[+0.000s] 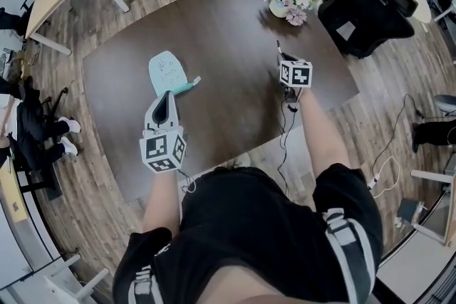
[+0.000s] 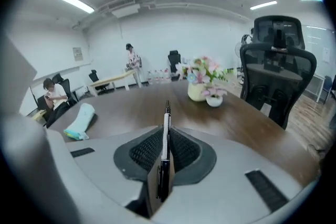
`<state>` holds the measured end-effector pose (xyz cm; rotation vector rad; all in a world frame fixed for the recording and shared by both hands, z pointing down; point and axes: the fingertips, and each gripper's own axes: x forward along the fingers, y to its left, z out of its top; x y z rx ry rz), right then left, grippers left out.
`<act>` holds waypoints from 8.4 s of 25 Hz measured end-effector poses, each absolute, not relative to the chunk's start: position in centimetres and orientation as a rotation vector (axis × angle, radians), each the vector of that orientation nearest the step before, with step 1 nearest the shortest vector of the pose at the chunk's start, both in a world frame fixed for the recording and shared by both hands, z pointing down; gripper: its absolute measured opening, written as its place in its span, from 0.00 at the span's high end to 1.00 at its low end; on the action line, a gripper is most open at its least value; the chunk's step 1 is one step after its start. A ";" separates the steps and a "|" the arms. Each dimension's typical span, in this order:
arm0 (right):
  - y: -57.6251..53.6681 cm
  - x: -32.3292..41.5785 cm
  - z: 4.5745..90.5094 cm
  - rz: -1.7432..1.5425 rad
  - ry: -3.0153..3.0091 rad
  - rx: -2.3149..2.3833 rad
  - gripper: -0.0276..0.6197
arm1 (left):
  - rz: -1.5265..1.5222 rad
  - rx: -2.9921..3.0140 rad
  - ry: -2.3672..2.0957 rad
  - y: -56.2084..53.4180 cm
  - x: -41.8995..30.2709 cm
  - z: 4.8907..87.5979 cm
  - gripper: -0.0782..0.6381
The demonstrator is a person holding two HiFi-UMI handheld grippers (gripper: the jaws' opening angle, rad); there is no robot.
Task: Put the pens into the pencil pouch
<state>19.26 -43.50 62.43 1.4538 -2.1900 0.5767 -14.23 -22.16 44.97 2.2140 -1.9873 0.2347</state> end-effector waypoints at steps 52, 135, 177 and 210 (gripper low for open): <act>-26.4 -3.2 45.4 0.140 -2.759 1.406 0.89 | 1.716 2.223 -1.538 -26.6 -25.7 67.0 0.46; -32.0 -16.7 66.8 2.198 -2.198 1.119 0.89 | 1.148 2.411 -1.317 -27.1 -18.4 61.4 0.87; -23.6 11.0 38.6 -0.173 -2.577 1.926 0.95 | 0.993 2.285 -1.466 -29.3 -18.1 62.0 0.87; -30.6 25.8 60.3 0.365 -2.048 1.438 0.53 | 1.018 2.265 -1.451 -27.9 -16.5 62.9 0.87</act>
